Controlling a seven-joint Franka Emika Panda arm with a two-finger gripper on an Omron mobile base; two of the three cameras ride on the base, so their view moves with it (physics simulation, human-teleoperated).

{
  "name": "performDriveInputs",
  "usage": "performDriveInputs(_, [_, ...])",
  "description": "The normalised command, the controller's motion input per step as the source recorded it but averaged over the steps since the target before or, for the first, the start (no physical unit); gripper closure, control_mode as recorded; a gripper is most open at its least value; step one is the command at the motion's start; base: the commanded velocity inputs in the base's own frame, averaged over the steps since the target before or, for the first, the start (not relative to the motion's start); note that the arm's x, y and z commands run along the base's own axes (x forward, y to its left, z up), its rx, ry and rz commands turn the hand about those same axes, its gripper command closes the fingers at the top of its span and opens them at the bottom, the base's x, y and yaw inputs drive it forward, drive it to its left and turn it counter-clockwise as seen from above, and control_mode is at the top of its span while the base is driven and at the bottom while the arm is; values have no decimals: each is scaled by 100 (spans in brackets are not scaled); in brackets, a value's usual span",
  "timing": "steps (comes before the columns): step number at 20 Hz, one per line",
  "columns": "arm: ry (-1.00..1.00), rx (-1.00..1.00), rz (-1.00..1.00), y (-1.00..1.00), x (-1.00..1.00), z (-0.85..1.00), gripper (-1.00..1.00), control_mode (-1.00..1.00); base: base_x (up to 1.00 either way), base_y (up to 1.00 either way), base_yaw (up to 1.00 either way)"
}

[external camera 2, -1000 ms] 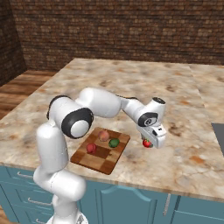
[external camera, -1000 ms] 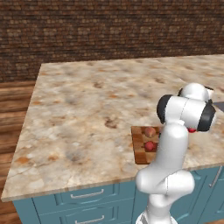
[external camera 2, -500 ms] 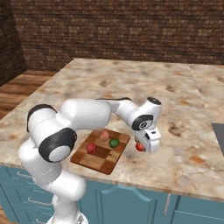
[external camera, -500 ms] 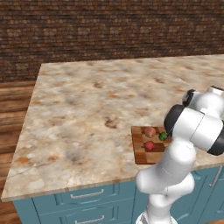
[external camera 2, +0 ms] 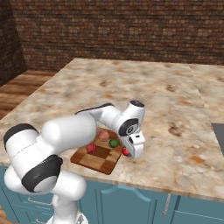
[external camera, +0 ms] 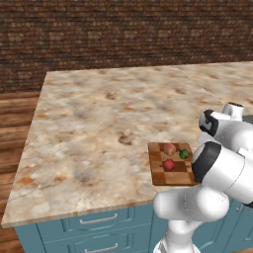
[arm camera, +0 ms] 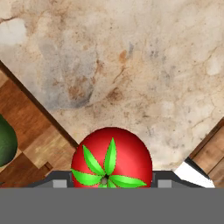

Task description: Place the avocado, onion, tomato, and bell pepper on the cutting board.

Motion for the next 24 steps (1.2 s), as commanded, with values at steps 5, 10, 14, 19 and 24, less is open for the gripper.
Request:
performDriveInputs(5, [8,0,0,32,0,5,100,-100,0,0,0])
performDriveInputs(10, [4,0,0,25,-2,-1,100,-100,0,0,0])
performDriveInputs(14, [0,0,0,16,-4,-8,100,-100,0,0,0])
performDriveInputs(19, [0,3,0,19,-5,-5,100,-100,0,0,0])
performDriveInputs(24, [0,0,0,39,0,-1,100,-100,0,0,0])
